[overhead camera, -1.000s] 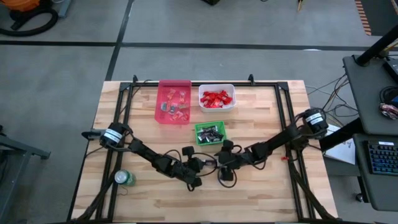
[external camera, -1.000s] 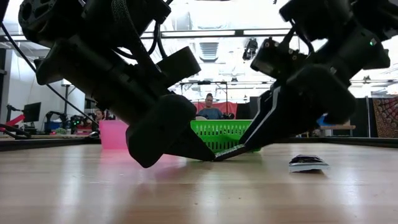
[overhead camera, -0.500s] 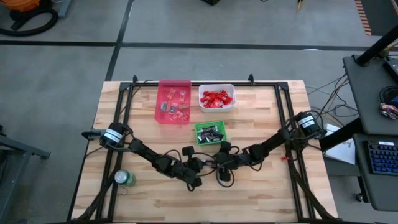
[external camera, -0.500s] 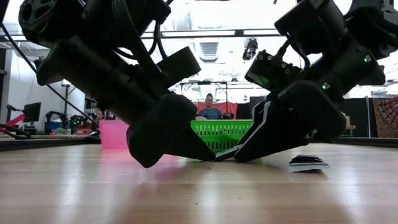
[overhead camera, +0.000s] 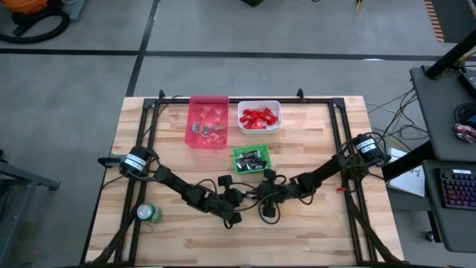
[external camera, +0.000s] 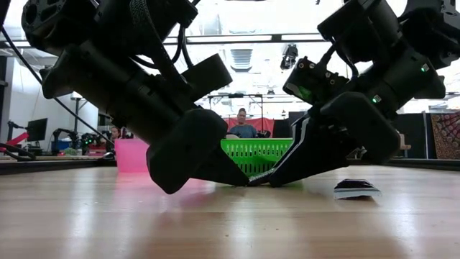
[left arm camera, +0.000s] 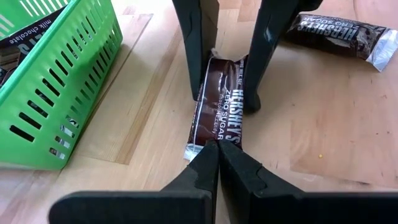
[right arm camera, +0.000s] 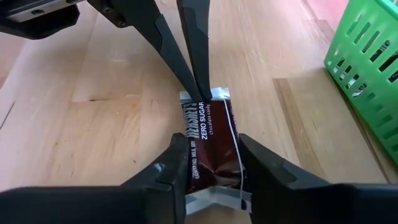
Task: Sort candy
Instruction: Put the brown chocolate bar into the green bin
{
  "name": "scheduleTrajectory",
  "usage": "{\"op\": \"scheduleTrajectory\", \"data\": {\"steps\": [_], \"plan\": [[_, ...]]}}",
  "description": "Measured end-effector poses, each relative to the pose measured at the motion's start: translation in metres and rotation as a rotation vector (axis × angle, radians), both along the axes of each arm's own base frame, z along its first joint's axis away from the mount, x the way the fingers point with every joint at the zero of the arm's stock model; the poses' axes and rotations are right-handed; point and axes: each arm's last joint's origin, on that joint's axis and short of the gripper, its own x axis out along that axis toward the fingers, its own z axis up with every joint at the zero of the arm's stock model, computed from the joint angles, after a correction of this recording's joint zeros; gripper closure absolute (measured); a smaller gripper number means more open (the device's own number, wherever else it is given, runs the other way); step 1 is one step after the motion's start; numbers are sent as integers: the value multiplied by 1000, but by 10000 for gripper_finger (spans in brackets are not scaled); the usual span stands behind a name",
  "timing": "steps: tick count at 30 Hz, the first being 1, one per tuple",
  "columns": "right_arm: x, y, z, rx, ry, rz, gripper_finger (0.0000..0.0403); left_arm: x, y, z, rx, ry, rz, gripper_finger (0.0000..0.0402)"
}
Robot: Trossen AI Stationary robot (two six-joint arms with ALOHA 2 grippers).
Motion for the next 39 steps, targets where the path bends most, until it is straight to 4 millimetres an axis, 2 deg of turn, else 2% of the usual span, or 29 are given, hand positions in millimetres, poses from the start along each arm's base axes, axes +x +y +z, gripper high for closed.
{"op": "scheduleTrajectory", "data": {"steps": [4, 13, 18, 24, 30, 34, 39], "plan": [[0, 0, 0, -2, 1, 2, 313, 0, 0, 1, -1, -1, 0, 402], [0, 0, 4, 13, -2, 12, 312, 0, 0, 7, -6, -4, -13, 402], [-2, 0, 12, 26, -12, 13, 314, -2, -1, 11, -4, -2, -16, 402], [-6, -1, 28, 48, -9, 9, 313, -4, -2, 19, 3, -3, -17, 401], [-13, -3, 55, 90, -37, 9, 314, -15, -4, 40, 43, 23, -12, 402], [-18, -15, 75, 99, -57, -28, 314, -24, -7, 58, 72, 28, -14, 401], [-23, -41, 94, 88, -70, -107, 314, -34, -11, 81, 81, 4, -29, 402]]}}
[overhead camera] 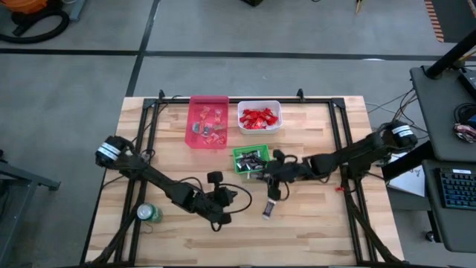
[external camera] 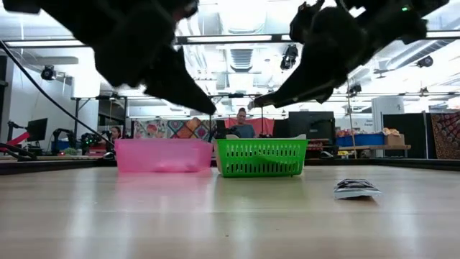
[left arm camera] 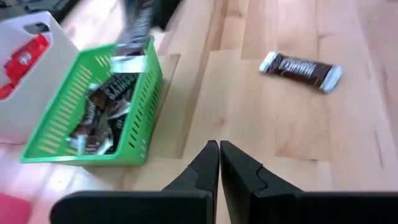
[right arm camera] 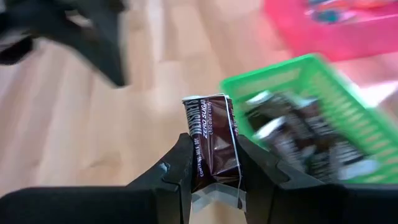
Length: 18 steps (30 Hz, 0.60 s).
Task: Sort candy
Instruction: Put the brown chocolate bar into the green bin
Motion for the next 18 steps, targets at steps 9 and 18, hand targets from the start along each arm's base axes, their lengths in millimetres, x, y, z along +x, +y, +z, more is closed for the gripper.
{"op": "scheduleTrajectory", "data": {"steps": [9, 18], "plan": [[7, -39, 5, -97, 12, -64, 314, -17, -3, 33, 60, -71, 32, 402], [21, -54, 5, -156, 25, -77, 279, -25, -5, 39, 91, -75, 56, 402]]}}
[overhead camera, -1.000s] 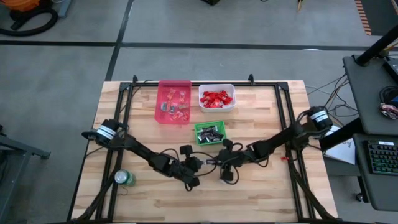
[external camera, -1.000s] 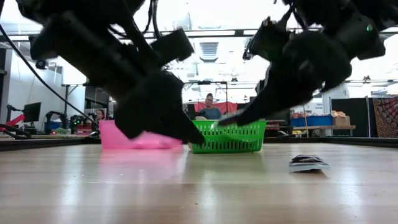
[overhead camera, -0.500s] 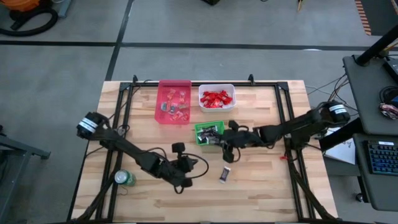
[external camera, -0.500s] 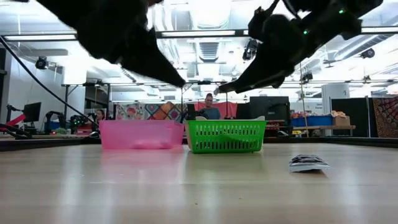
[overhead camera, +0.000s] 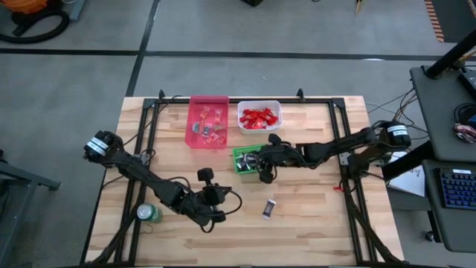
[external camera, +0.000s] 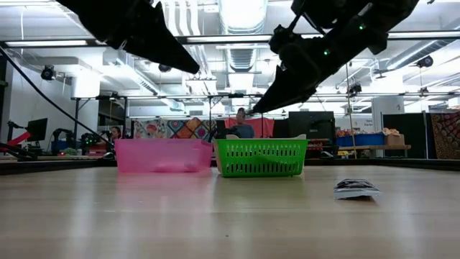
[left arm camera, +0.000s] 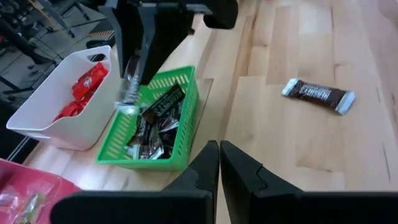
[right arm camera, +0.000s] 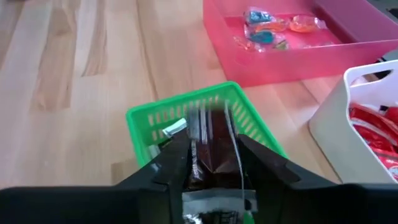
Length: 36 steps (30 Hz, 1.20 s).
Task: Sort candy
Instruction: Put the brown chocolate bar into the green bin
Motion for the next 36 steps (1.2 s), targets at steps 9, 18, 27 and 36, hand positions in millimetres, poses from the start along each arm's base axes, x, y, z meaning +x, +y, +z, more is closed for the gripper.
{"op": "scheduleTrajectory", "data": {"steps": [9, 18, 27, 36], "plan": [[2, -2, 2, -2, -6, -11, 194, 0, 0, -1, -9, 1, 8, 401], [4, 4, 29, 76, -14, 83, 173, -1, 0, -1, -32, -8, 22, 402], [-1, 40, 30, 208, 115, 408, 179, 2, -1, -10, -24, 13, 26, 402], [-26, 82, 2, 132, 219, 634, 177, 2, -2, -10, -36, 1, 28, 402]]}}
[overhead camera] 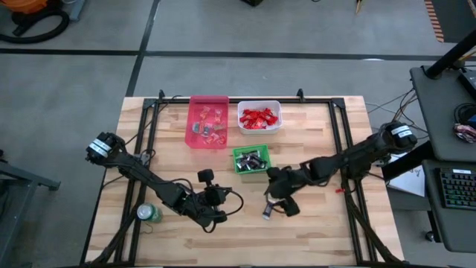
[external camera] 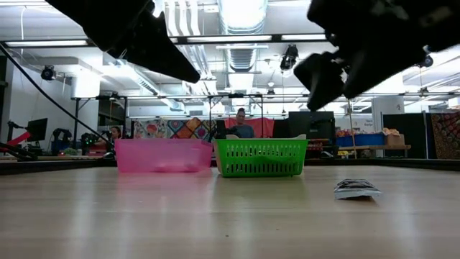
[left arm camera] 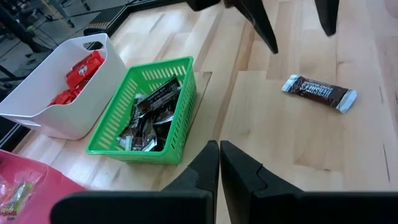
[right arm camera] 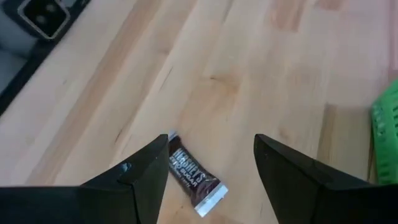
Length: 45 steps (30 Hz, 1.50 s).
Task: Sort candy
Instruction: Put the brown chocolate bar into the green bin
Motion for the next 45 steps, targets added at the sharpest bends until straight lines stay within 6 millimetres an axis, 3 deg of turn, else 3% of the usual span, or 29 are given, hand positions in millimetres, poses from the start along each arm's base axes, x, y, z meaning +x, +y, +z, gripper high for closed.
{"op": "scheduleTrajectory", "data": {"steps": [5, 12, 22, 33, 37, 45], "plan": [[-12, 13, -14, -50, 11, -18, 177, 0, 0, 0, -2, -4, 0, 402], [-10, 25, -29, -51, -30, 21, 177, 2, -1, 3, -2, -26, -12, 402], [2, 32, -68, -83, -13, 100, 177, 3, -2, 4, -10, -39, -12, 402], [-1, 32, -93, -34, -36, 102, 179, 4, -2, 5, -15, -48, -11, 402], [-4, 28, -99, -4, -72, 76, 203, 4, -2, 5, -18, -54, -11, 402], [-6, 26, -100, -2, -94, 64, 304, 4, -2, 6, -17, -55, -13, 402]]}}
